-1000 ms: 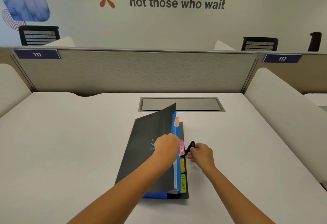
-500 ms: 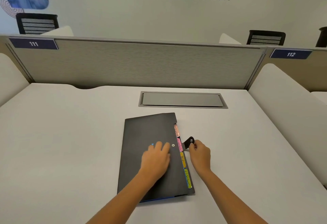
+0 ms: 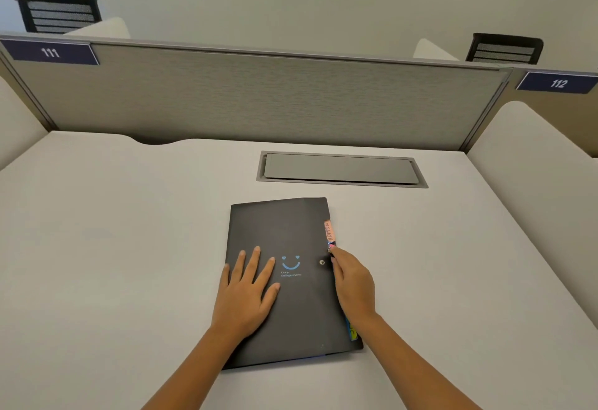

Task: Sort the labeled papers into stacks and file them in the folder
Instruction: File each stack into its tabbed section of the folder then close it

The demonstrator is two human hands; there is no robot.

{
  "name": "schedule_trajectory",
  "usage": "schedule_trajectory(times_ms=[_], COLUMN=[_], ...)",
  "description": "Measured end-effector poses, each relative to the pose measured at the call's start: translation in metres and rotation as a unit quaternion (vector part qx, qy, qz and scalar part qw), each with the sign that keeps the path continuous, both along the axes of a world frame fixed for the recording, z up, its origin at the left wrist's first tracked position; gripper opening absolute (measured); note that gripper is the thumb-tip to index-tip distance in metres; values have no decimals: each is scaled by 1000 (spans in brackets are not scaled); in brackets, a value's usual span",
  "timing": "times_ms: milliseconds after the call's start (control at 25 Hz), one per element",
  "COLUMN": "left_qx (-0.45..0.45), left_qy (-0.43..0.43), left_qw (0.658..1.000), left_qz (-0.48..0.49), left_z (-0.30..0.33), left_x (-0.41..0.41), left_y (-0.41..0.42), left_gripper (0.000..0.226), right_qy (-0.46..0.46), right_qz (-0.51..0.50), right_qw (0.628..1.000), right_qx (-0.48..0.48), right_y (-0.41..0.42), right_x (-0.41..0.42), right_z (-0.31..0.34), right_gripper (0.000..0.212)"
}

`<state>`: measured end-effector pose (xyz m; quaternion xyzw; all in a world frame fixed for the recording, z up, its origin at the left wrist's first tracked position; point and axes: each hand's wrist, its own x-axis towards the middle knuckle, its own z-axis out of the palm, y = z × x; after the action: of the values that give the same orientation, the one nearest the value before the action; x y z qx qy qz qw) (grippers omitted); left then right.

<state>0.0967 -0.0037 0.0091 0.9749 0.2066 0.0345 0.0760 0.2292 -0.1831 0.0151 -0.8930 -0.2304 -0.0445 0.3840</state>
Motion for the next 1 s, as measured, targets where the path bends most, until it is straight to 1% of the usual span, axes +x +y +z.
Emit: schedule_trajectory(times_ms=[200,440,560,680,920,1000], left_qx=[-9,3,10,17,17,12], left_qy=[10,12,18,15,5,7], left_qw=[1000,1000,1000,1000,1000,1000], left_qz=[-16,-22,-20,-20,-18,-20], left_z=[-2,-4,-5,-8,-9,-10], left_x=[6,9,10,9,10,10], left_y=[3,6,7,7,6,7], left_gripper=[64,66,63,62,62,62], right_qy=[-37,-114,-127,-158,-167,-157], right_qz=[-16,16,25,38,85,83], right_qw=[999,993,990,982,963,963], right_qx=[1,-32,-59,-98,-194,-204], right_y=[4,3,4,3,2,2], right_x=[2,0,0,0,1,1], right_z=[-9,-21,-26,-27,-23,-21], right_gripper=[25,27,41,53,63,59])
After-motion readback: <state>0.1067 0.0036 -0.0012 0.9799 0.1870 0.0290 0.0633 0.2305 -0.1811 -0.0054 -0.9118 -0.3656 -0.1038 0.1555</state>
